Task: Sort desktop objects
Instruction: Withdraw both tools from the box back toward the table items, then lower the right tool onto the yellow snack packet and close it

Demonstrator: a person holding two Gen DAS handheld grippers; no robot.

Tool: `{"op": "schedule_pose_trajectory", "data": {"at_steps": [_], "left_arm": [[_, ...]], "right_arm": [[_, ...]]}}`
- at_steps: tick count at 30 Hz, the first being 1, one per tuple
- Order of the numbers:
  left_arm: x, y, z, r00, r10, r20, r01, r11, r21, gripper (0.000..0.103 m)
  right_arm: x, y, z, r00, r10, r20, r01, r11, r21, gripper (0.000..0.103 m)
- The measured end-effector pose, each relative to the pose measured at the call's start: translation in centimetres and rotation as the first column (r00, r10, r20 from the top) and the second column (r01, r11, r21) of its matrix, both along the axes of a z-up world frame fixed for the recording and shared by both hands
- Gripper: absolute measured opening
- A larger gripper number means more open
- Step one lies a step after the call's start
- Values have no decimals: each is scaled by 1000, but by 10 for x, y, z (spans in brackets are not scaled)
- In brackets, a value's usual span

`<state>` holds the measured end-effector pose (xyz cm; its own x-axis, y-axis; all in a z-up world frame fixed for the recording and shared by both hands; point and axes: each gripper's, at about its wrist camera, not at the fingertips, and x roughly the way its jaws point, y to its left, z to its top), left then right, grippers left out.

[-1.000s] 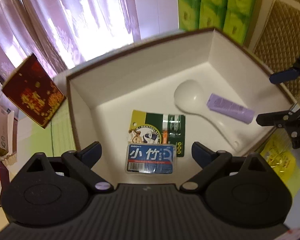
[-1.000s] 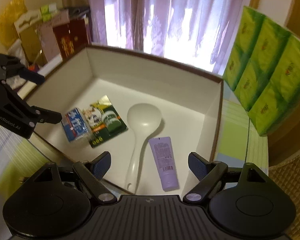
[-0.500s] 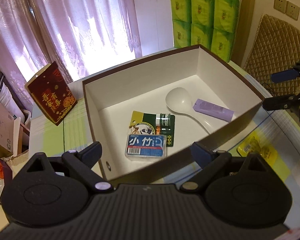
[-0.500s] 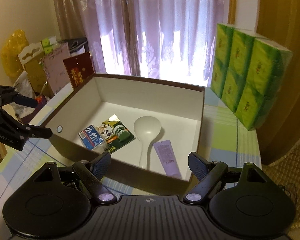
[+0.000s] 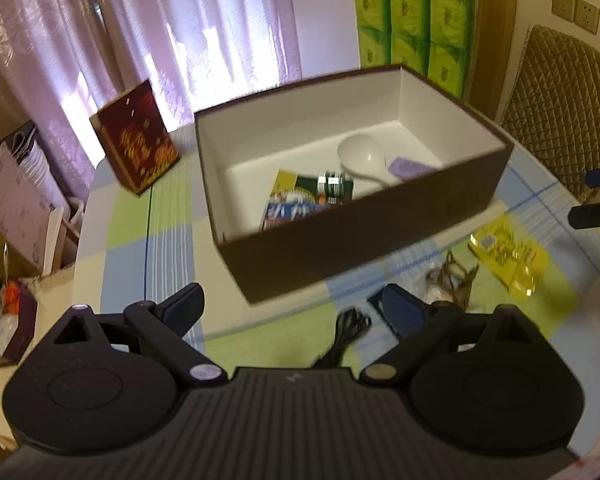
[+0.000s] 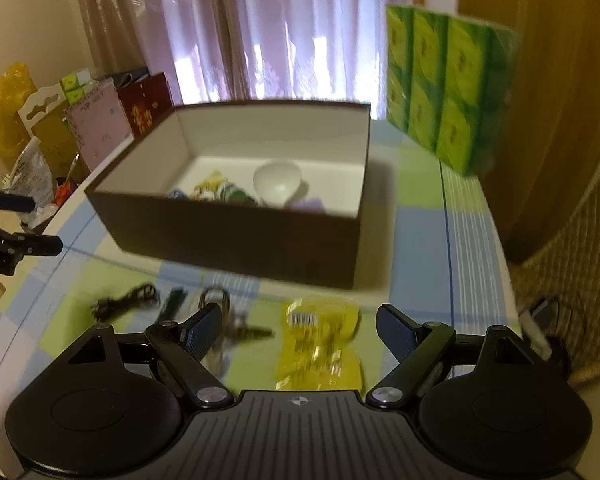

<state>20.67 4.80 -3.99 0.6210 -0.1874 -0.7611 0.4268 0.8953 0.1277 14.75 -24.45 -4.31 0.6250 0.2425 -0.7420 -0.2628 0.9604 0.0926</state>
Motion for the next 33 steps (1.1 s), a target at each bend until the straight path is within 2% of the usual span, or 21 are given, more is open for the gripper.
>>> {"op": "schedule_pose_trajectory", "data": {"at_steps": [6, 13, 33], "left_arm": [[-23, 8, -18, 999, 21, -35, -21, 1000, 2, 94], [-31, 1, -30, 998, 13, -54, -12, 1000, 10, 93], [-11, -9, -65, 996, -11, -89, 14, 999, 32, 91]], "right_arm": [[-22, -2, -20, 998, -30, -59, 30, 1000, -7, 82], [-29, -1, -33, 995, -33, -94, 33, 999, -4, 82], [-9, -5, -68, 991, -30, -129, 27, 999, -28, 82]]}}
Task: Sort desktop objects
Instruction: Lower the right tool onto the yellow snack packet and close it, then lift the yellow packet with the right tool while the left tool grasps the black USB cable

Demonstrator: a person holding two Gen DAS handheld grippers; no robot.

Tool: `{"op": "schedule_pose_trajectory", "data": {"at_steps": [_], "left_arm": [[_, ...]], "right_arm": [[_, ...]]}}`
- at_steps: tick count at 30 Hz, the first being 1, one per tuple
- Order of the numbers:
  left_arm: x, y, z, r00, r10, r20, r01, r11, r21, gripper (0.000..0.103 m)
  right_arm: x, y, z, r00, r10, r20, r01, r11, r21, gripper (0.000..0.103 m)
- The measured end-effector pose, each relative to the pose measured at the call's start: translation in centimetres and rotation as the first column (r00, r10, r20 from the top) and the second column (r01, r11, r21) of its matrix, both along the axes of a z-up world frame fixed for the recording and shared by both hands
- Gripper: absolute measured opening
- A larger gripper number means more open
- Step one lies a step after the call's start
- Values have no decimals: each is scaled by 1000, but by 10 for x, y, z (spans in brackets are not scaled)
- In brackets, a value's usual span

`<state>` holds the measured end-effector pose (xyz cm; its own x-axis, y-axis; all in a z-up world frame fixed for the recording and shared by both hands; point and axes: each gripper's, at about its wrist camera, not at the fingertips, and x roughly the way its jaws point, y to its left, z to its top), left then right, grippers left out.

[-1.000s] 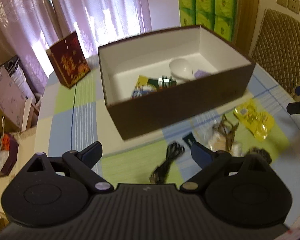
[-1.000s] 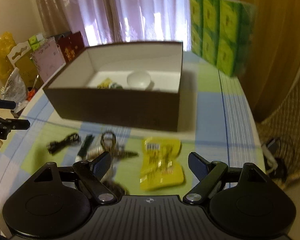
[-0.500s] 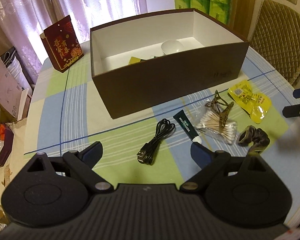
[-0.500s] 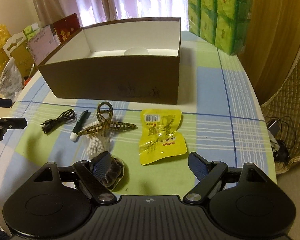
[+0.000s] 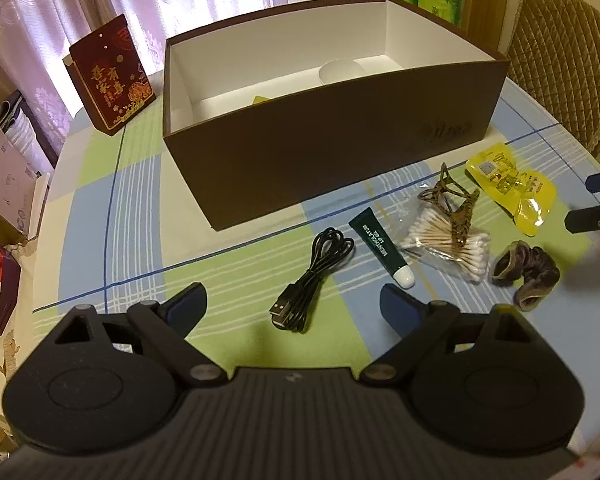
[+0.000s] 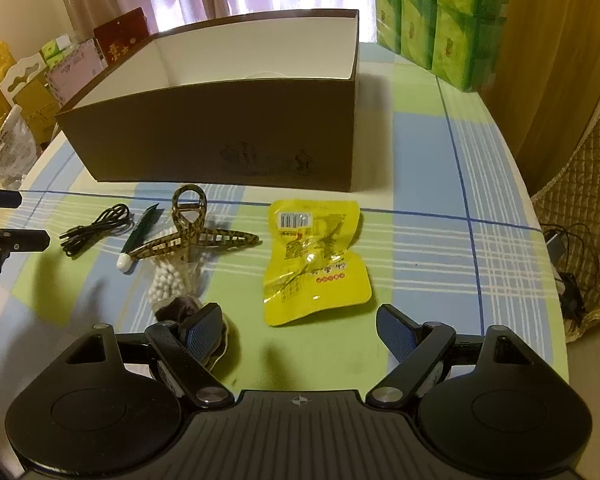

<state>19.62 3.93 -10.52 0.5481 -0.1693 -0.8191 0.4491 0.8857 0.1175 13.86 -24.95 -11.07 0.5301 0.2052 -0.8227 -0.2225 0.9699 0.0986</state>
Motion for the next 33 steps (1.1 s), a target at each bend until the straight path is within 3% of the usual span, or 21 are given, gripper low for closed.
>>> {"op": "schedule_pose_trajectory", "data": {"at_steps": [15, 17, 19, 23, 33], "left_arm": [[23, -4, -18, 1000, -10, -22, 11, 1000, 10, 90], [25, -5, -19, 1000, -12, -23, 12, 1000, 9, 90], [26, -5, -19, 1000, -12, -23, 13, 1000, 9, 90], [27, -7, -22, 999, -14, -31, 14, 1000, 5, 90], [22, -12, -22, 999, -42, -34, 42, 999, -2, 90]], "right_arm": [[61, 0, -37, 1000, -22, 1, 22, 1000, 18, 81], [66, 1, -42, 1000, -20, -17, 21, 1000, 16, 59], [66, 0, -45, 1000, -26, -17, 26, 1000, 12, 56], [58, -8, -43, 999, -35, -20, 35, 999, 29, 40], [7, -37, -38, 995, -72, -62, 79, 990, 120, 42]]}}
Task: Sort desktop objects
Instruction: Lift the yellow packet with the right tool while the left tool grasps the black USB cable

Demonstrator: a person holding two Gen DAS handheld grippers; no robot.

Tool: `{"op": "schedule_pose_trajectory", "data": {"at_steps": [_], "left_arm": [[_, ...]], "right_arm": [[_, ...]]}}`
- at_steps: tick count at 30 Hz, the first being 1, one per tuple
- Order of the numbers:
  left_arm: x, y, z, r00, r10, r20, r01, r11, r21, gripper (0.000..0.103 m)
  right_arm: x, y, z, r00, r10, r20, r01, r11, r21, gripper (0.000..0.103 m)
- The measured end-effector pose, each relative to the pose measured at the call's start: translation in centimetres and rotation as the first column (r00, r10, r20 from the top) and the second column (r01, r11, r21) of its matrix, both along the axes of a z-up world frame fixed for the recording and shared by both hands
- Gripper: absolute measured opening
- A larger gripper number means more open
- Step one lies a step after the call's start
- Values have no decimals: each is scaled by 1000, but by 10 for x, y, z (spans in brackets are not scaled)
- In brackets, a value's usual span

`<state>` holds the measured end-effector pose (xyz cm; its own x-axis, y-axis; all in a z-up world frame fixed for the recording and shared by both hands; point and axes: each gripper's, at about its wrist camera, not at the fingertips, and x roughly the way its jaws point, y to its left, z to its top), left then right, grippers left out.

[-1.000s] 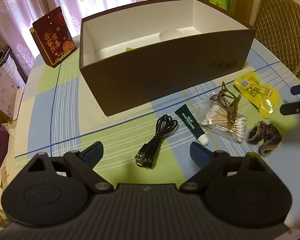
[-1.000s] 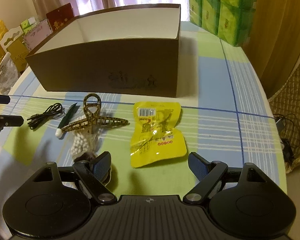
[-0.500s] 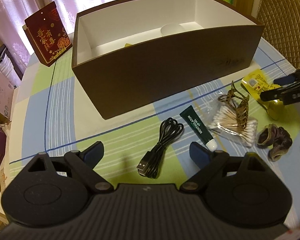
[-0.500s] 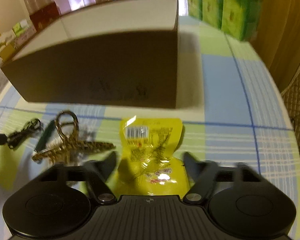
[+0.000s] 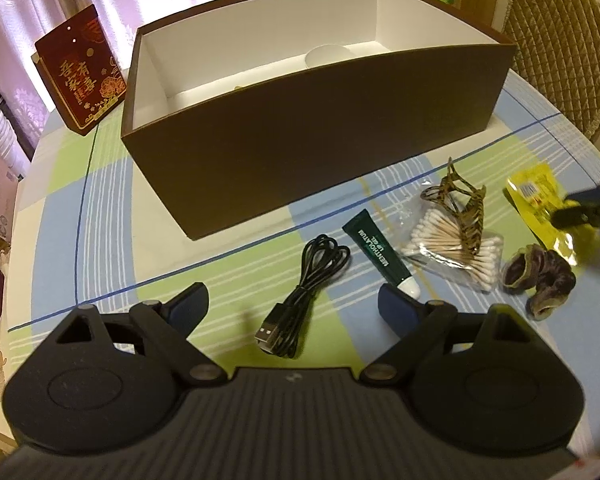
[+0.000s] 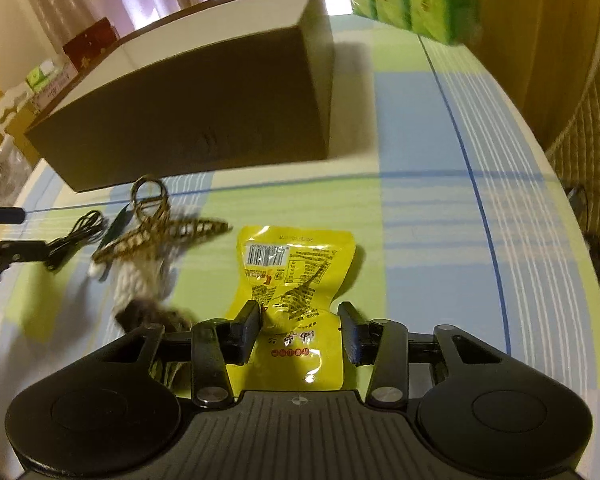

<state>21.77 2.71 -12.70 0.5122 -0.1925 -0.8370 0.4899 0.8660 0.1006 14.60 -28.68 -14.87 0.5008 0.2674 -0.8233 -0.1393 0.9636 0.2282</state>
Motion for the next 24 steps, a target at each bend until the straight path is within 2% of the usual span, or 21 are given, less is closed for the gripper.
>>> {"op": "schedule_pose_trajectory", "data": {"at_steps": [3, 6, 10, 12, 13, 14, 16, 19, 21, 24], "left_arm": [[-2, -1, 0, 1000, -4, -2, 4, 1000, 3, 90], [-4, -2, 0, 1000, -8, -6, 8, 1000, 2, 90], [-8, -2, 0, 1000, -11, -12, 11, 1000, -2, 90], [-9, -2, 0, 1000, -11, -15, 11, 1000, -4, 90], [-9, -2, 0, 1000, -11, -15, 11, 1000, -3, 90], [-10, -1, 0, 1000, -12, -13, 12, 1000, -1, 90], [-10, 0, 1, 1000, -15, -10, 15, 1000, 0, 90], [-10, 2, 1, 1000, -14, -5, 14, 1000, 6, 89], [-9, 3, 1, 1000, -12, -5, 12, 1000, 7, 89], [-7, 3, 0, 1000, -15, -7, 15, 1000, 9, 89]], "right_arm": [[-20, -9, 3, 999, -39, -7, 40, 998, 46, 46], [-34, -22, 4, 995, -98, -29, 101, 984, 148, 46], [-42, -38, -4, 982, -181, -47, 186, 925, 331, 45], [-42, -44, -13, 969, -237, -68, 243, 871, 427, 32], [-41, -47, -18, 962, -257, -89, 268, 837, 477, 10], [-41, -49, -22, 955, -278, -106, 291, 799, 527, 4], [-42, -53, -25, 941, -318, -115, 323, 744, 585, 1], [-40, -59, -21, 927, -354, -122, 349, 699, 624, 0], [-38, -60, -17, 926, -358, -117, 348, 695, 629, 0], [-31, -59, -10, 929, -354, -108, 343, 714, 611, 0]]}}
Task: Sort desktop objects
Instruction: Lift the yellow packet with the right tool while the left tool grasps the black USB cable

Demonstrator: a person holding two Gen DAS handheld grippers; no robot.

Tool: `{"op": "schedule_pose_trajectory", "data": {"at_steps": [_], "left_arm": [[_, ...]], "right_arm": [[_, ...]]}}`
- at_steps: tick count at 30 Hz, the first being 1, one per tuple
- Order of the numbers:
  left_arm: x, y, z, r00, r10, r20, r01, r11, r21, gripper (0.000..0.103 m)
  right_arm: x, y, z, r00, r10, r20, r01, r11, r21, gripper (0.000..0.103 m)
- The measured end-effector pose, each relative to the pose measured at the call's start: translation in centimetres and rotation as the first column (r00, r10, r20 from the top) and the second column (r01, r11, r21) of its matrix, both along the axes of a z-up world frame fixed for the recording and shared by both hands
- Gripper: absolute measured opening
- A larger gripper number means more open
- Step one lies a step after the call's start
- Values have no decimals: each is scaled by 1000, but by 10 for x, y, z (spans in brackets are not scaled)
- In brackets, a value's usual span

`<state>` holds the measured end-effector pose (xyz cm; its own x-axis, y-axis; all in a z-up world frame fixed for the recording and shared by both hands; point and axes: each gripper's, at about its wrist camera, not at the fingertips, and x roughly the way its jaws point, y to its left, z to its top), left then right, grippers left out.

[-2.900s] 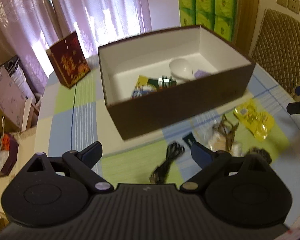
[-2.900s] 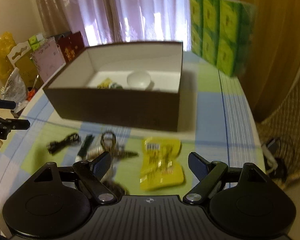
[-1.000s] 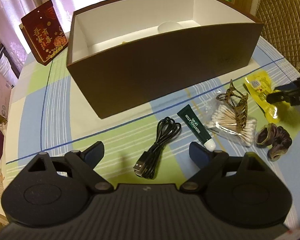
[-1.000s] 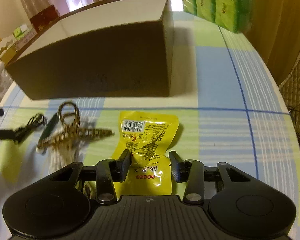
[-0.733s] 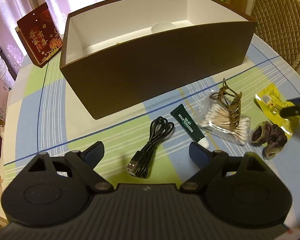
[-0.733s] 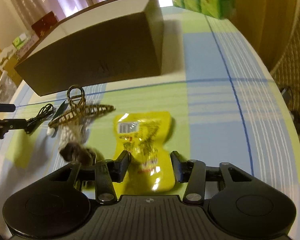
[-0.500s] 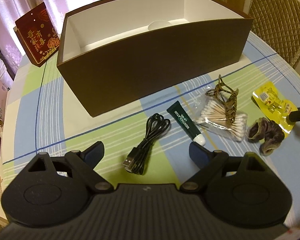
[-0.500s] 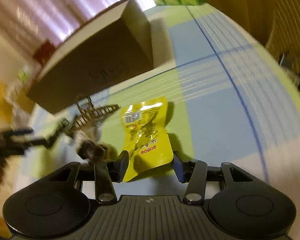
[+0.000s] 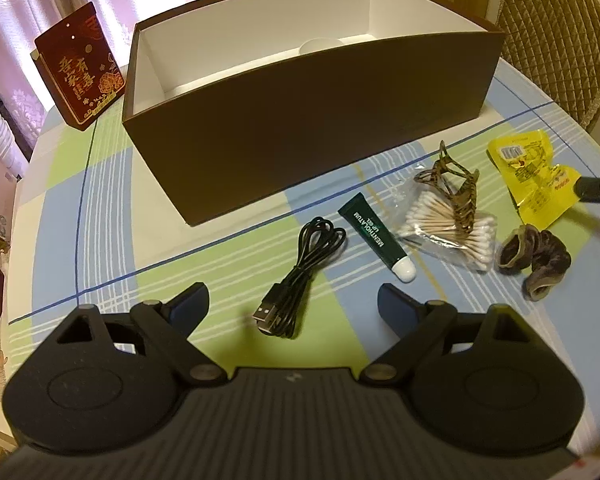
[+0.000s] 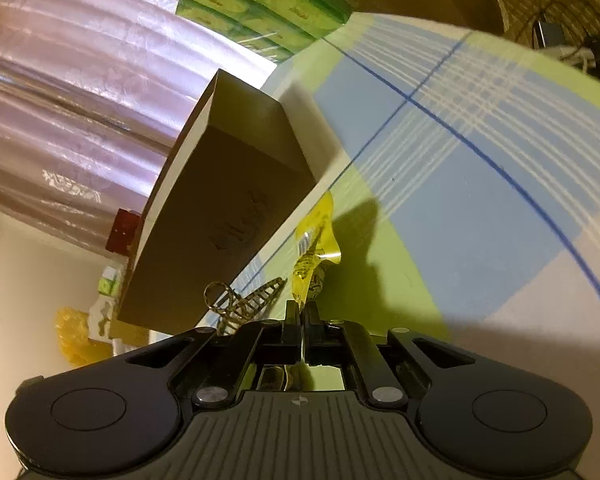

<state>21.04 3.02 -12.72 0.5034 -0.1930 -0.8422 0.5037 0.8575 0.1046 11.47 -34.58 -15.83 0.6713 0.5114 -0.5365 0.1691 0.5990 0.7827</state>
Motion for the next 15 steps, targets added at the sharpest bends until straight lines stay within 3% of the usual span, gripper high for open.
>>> {"op": "schedule_pose_trajectory", "data": {"at_steps": [5, 10, 12, 13, 15], "left_arm": [[1, -3, -3, 1000, -14, -2, 14, 1000, 2, 89], [2, -3, -4, 1000, -24, 0, 24, 1000, 4, 89], [2, -2, -5, 1000, -23, 1, 23, 1000, 5, 89], [2, -1, -5, 1000, -22, 2, 22, 1000, 7, 89], [3, 1, -5, 1000, -18, 3, 18, 1000, 7, 89]], "right_arm": [[15, 6, -9, 999, -33, -19, 33, 999, 6, 0], [28, 10, -25, 996, -76, -49, 80, 994, 75, 3], [32, 11, -30, 993, -100, -58, 105, 990, 94, 17], [33, 11, -30, 992, -113, -53, 118, 988, 104, 36], [33, 11, -30, 988, -145, -45, 149, 984, 99, 41]]}}
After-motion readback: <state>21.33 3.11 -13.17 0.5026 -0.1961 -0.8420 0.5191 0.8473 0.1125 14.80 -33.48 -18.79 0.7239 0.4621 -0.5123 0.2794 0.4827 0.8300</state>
